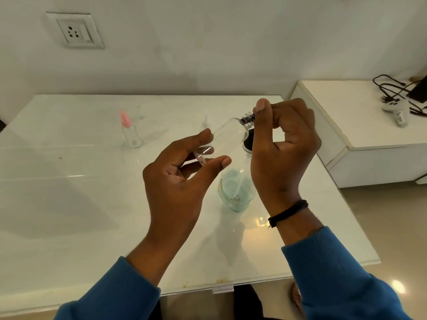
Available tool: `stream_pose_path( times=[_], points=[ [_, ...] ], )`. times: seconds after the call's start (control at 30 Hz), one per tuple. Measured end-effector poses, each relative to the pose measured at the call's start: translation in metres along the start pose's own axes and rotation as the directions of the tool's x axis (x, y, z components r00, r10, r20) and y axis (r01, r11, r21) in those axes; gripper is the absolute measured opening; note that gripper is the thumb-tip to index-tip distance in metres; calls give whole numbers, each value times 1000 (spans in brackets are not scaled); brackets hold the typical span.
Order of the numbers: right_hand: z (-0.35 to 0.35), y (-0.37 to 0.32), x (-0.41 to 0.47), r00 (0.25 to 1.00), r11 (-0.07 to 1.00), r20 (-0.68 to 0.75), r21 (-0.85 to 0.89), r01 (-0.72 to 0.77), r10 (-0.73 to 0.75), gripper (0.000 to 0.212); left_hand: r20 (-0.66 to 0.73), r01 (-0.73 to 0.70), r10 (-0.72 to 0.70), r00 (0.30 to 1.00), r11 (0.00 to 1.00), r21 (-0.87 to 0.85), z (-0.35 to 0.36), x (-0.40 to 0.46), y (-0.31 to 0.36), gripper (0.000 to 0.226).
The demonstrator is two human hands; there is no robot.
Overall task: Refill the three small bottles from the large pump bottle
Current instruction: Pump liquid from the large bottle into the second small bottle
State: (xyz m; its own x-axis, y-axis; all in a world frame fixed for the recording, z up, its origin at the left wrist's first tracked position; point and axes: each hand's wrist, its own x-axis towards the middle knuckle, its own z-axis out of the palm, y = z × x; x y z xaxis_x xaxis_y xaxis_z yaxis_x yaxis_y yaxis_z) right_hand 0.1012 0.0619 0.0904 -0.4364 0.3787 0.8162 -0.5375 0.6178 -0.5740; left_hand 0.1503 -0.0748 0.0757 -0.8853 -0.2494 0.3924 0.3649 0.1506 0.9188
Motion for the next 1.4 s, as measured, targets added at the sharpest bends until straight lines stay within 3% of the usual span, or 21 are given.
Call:
stream_pose_path(
  times=[1.4],
  points=[
    [1,-1,0,1000,1000,20,13,-7,7,27,22,-48,48,999,999,6,0,-2,-3,47]
  ],
)
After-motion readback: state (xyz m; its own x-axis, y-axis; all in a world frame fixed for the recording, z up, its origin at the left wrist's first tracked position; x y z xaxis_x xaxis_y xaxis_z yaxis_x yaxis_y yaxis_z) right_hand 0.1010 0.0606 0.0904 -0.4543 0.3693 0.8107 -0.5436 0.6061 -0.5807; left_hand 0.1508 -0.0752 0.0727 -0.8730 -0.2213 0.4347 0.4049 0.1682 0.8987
